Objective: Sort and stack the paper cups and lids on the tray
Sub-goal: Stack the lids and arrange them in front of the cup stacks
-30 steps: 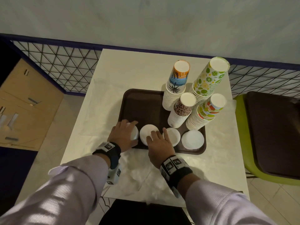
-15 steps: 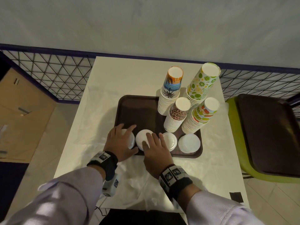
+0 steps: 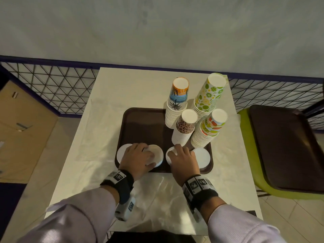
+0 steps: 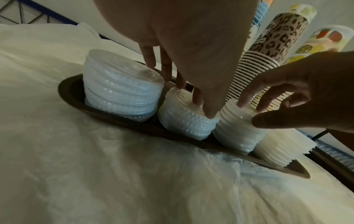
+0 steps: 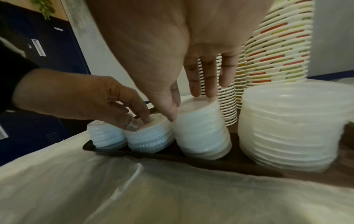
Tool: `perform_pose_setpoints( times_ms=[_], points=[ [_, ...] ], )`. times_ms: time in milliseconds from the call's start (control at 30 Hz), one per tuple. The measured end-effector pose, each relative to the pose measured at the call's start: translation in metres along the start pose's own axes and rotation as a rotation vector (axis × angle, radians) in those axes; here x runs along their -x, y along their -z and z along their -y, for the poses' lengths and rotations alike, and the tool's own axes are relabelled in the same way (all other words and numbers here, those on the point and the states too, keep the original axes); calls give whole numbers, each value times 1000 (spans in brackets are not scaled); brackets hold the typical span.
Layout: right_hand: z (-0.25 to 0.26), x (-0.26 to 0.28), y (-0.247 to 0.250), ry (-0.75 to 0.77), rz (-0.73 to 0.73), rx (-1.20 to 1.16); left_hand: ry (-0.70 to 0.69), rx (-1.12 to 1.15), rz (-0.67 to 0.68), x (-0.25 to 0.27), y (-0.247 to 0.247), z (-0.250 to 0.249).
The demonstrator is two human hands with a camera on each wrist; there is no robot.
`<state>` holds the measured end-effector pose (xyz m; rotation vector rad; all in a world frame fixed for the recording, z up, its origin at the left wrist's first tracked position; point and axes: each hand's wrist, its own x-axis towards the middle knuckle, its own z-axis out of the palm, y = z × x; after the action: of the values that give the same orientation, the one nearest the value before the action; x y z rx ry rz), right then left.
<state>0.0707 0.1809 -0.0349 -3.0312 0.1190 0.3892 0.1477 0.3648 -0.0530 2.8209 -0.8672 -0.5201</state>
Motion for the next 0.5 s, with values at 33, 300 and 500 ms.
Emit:
perform_pose_setpoints(
  times_ms=[33, 300, 500],
  points=[
    [-1, 0, 1, 3, 1, -3, 6, 5, 13, 0, 0, -1],
    [-7, 3, 3, 29, 12, -54, 20, -52, 40, -2, 3, -4],
    [-10, 2, 10, 69, 33, -37, 56, -17, 73, -2, 6, -4]
  ],
)
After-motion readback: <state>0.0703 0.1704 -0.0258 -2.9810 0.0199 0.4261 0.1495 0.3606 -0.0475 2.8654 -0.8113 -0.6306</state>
